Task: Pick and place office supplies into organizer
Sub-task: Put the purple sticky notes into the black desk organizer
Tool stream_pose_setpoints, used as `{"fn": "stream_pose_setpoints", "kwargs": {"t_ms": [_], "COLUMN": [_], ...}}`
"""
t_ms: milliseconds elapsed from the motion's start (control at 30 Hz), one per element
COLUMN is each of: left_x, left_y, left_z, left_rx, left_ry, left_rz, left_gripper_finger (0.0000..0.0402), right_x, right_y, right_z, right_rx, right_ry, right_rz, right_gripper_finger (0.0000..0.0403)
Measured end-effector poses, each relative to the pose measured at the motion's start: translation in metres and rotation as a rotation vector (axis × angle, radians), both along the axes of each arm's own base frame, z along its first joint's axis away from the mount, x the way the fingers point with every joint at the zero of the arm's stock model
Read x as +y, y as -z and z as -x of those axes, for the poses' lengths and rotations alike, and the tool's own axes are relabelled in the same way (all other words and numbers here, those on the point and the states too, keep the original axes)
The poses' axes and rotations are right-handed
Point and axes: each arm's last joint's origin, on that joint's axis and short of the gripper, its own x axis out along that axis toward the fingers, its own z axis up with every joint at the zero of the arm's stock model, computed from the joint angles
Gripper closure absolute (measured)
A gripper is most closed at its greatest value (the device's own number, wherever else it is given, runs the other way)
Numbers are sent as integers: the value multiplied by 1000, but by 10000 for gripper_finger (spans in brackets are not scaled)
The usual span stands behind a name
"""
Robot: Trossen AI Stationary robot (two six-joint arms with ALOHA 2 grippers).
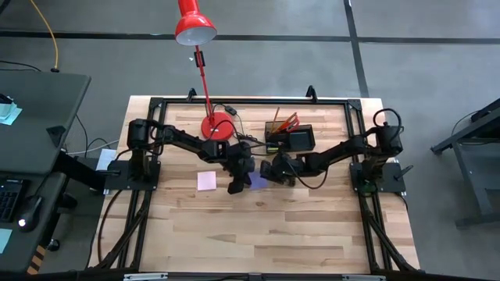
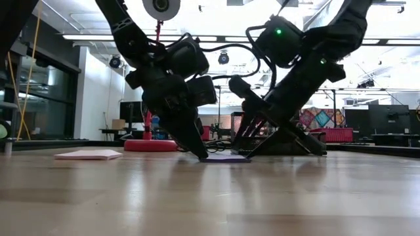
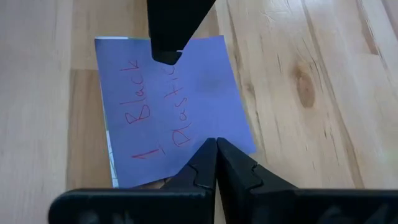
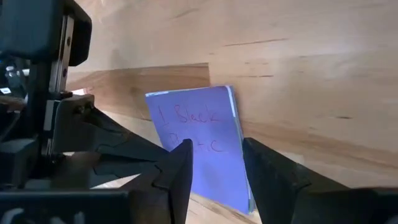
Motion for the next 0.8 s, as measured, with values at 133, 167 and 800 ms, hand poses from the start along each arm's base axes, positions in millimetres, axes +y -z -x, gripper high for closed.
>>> {"fn": "stream_pose_setpoints", "kwargs": {"t_ms": [133,167,800], "left_x": [0,0,0], "left_y": [0,0,1], "left_z": [1,1,1], "left_rx": [0,-1,-4], "left_ry": [16,19,33], "left_rz": [-4,-7,-14], "left_gripper_finger": [401,401,401], "right_x": [-4,-4,6], "right_y": [-3,-3,2], "right_z": [-4,-4,2], "right_rx": [1,0,-62], "right_ry": [-34,-36,-212], "right_rz": [-20,-23,7], "right_gripper_finger": [261,261,284]}}
